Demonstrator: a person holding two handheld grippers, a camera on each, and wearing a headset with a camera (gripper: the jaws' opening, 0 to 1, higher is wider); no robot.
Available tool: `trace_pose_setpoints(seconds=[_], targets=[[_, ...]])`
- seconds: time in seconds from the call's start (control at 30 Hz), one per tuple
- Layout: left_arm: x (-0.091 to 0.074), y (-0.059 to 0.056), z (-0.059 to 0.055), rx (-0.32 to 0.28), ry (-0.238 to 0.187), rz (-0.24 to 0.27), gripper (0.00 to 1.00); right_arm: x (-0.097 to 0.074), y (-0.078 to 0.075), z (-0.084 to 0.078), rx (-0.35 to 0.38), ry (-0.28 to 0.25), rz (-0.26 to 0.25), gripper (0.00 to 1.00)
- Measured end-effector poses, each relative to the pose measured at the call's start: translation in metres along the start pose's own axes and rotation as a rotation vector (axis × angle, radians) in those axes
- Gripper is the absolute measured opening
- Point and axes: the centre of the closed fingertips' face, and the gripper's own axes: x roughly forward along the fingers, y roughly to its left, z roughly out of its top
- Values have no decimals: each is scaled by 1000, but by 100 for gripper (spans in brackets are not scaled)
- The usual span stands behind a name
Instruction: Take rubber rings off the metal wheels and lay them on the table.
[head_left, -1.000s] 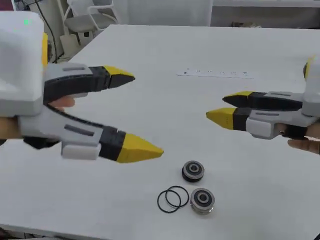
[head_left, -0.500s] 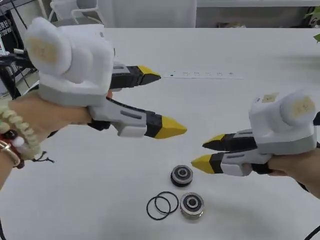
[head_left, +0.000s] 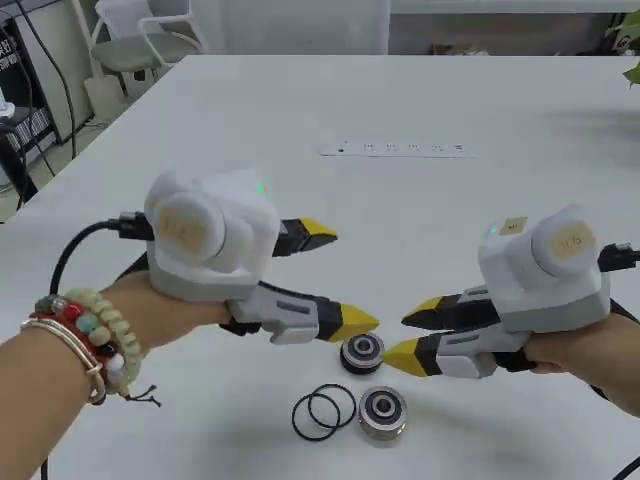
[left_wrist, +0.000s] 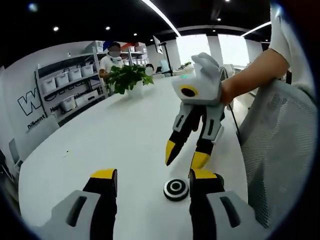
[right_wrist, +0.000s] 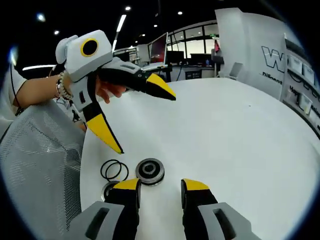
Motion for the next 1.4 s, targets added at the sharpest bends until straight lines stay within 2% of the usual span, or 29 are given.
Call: trace_pose_setpoints(seconds=[0.07, 0.2, 0.47, 0.6, 0.73, 0.93, 1.1, 1.2, 1.27, 1.4], targets=[[5, -7, -10, -16, 23, -24, 54, 1, -1, -1, 4, 1, -1, 30], [12, -15, -21, -20, 60, -51, 47, 3, 0, -8, -11, 23, 4, 30], [19, -19, -28, -41, 73, -48, 33, 7, 5, -12, -28, 45, 21, 30], [20, -17, -30, -84, 62, -38, 29, 8, 8, -13, -35, 49, 29, 29], [23, -23, -37, -73, 89, -56, 23, 10, 12, -12, -47, 49, 38, 29], [25, -31, -35, -60, 91, -76, 20, 12, 12, -12, -55, 52, 39, 27], [26, -32, -35, -67, 88, -82, 16, 11, 13, -12, -61, 53, 40, 27], [27, -32, -36, -89, 88, -84, 15, 12, 13, -12, -59, 51, 39, 27], [28, -32, -37, -105, 93, -82, 10, 12, 13, -10, -54, 46, 40, 27], [26, -33, -36, -134, 93, -88, 8, 12, 14, -7, -47, 30, 42, 30]])
